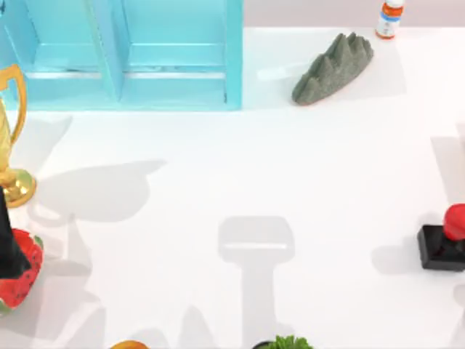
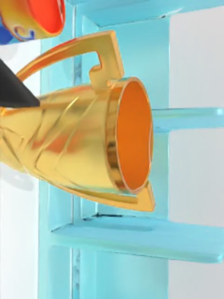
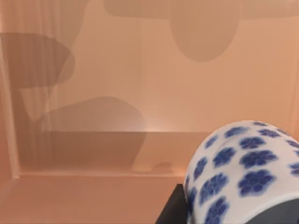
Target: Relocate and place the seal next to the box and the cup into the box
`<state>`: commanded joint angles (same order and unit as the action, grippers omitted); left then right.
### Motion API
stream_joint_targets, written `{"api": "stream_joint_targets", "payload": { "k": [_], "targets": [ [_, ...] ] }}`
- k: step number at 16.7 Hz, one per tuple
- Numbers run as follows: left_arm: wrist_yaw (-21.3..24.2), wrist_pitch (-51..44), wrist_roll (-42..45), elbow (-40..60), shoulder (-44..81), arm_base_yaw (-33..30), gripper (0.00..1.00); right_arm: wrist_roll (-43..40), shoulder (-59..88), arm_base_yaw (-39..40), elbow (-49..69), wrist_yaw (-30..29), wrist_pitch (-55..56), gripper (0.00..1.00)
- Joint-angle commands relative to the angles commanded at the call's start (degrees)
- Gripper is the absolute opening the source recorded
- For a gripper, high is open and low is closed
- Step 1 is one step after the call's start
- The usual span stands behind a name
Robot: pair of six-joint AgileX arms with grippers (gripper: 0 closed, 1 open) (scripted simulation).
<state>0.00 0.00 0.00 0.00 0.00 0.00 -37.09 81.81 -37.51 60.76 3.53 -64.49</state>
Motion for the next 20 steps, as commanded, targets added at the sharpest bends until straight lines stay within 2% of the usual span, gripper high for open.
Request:
{"api": "stream_joint_targets", "payload": {
  "k": [5,12,20],
  "targets": [
    [0.0,0.0,0.0,0.0,0.0,0.0,1.0,-0.02,-0.72,-0.17,-0.81,0.3,1.01,0.0],
    [0.0,0.0,0.0,0.0,0.0,0.0,1.0,-0.4,-1.31,-1.42,-7.92,2.32,11.2,0.0],
    [0.0,0.0,0.0,0.0,0.0,0.0,1.0,1.02,4.82,0.94,-10.95,-0.07,15.83,0.0]
  ]
}}
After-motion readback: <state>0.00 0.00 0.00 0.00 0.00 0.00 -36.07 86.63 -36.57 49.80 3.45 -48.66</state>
